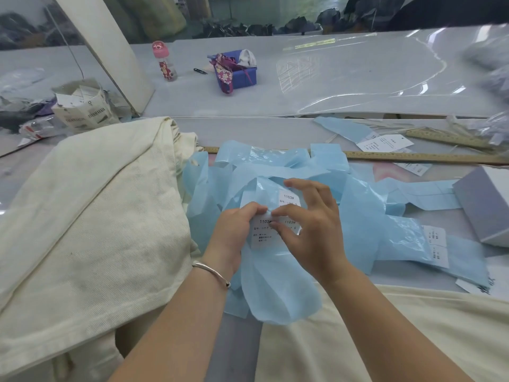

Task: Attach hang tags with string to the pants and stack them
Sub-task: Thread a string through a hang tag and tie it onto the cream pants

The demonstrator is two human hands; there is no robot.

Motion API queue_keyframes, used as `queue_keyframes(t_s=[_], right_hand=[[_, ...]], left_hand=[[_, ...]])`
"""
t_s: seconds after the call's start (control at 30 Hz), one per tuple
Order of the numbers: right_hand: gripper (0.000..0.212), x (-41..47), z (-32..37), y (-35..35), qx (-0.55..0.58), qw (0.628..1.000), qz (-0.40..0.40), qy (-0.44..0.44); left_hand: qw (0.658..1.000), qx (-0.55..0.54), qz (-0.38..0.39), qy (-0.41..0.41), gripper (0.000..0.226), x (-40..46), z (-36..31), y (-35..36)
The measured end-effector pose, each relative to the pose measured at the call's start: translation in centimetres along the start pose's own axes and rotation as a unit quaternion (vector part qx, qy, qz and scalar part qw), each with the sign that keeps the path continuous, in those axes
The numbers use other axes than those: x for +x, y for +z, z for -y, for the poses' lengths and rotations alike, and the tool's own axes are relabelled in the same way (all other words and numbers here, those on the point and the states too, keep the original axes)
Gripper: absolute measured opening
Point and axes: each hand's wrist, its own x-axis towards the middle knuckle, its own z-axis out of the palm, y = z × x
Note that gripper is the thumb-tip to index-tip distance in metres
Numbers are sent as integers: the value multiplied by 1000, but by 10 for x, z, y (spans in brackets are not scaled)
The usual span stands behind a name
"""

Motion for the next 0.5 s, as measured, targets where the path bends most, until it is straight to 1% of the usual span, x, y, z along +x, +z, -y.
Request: queue_keyframes(t_s=[0.17, 0.23, 0.3, 0.4, 0.5], right_hand=[[8, -1, 1, 1, -15, 999, -20, -29], [7, -3, 0, 3, -16, 1000, -10, -10], [13, -5, -2, 3, -6, 1000, 5, 16], [5, -7, -4, 2, 8, 1000, -14, 18], [8, -8, -3, 2, 8, 999, -28, 16]], left_hand=[[1000, 16, 7, -6, 28, 3, 2, 5], [1000, 14, 11, -11, 27, 4, 4, 5], [1000, 16, 11, -11, 25, 5, 5, 6], [1000, 24, 8, -12, 24, 7, 9, 8], [999, 19, 18, -25, 25, 8, 11, 10]])
